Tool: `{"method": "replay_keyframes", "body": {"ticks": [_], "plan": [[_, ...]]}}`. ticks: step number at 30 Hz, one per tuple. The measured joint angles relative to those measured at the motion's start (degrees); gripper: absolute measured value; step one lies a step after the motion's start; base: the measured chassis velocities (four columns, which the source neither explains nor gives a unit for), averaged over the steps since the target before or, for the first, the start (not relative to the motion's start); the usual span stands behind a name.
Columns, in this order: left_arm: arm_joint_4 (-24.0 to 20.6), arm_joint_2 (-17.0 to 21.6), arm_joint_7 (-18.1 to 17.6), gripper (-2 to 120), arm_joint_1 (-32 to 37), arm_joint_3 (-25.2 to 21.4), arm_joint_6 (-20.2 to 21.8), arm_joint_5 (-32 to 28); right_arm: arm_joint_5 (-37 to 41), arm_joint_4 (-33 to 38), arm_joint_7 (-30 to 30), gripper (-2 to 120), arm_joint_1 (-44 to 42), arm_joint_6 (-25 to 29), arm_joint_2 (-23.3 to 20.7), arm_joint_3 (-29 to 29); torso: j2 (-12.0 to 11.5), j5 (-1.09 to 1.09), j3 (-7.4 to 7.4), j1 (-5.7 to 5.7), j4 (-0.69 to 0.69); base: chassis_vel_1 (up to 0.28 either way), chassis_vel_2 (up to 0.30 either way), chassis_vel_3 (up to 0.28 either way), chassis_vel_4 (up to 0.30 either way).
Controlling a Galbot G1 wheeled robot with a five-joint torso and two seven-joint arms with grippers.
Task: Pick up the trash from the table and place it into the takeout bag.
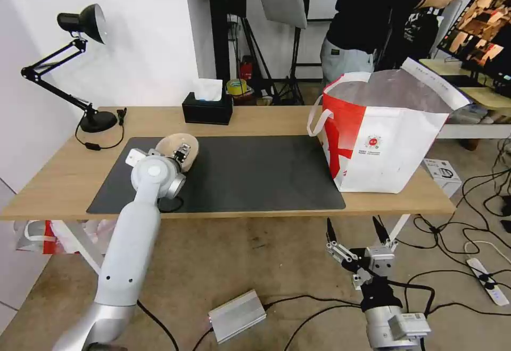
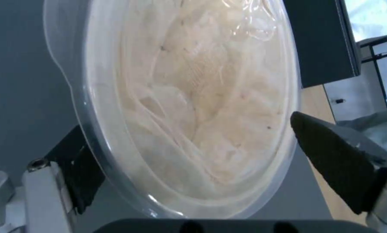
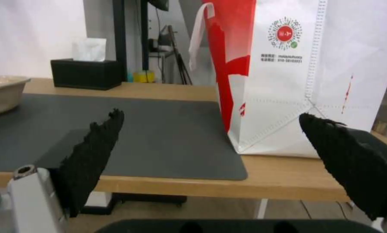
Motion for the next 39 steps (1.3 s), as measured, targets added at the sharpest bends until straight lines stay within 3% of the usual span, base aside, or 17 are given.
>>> {"method": "replay_keyframes", "body": {"ticks": [4,9,13,18,30,39], "plan": [[0.32,-0.32,0.01,98,-0.16,0.25,-0.12,0.1,0.0,0.0,0.0,100,0.0,0.0,0.0,0.0,0.0,0.0,0.0,0.0,0.0,0.0,0.0,0.0,0.0],[0.63,-0.64,0.02,84,-0.37,0.33,-0.32,0.25,0.0,0.0,0.0,100,0.0,0.0,0.0,0.0,0.0,0.0,0.0,0.0,0.0,0.0,0.0,0.0,0.0],[0.65,-0.54,0.05,64,-0.39,0.36,-0.45,0.43,0.0,0.0,0.0,100,0.0,0.0,0.0,0.0,0.0,-0.01,0.0,0.0,0.0,0.0,0.0,0.0,0.0],[0.56,-0.28,0.05,51,-0.24,0.35,-0.54,0.58,0.0,0.0,0.0,100,0.0,0.0,0.0,0.0,0.0,-0.01,0.0,0.0,0.0,0.0,0.0,0.0,0.0],[-1.07,1.07,0.0,5,0.64,0.72,-1.26,0.76,0.0,0.0,0.0,100,0.0,0.0,0.0,0.0,0.0,0.0,0.0,0.0,0.0,0.0,0.0,0.0,0.0],[-3.07,2.2,-0.79,1,1.16,1.31,-0.83,0.3,0.0,0.0,0.0,100,0.0,0.0,0.0,0.0,0.0,0.0,0.0,0.0,0.0,0.0,0.0,0.0,0.0]]}}
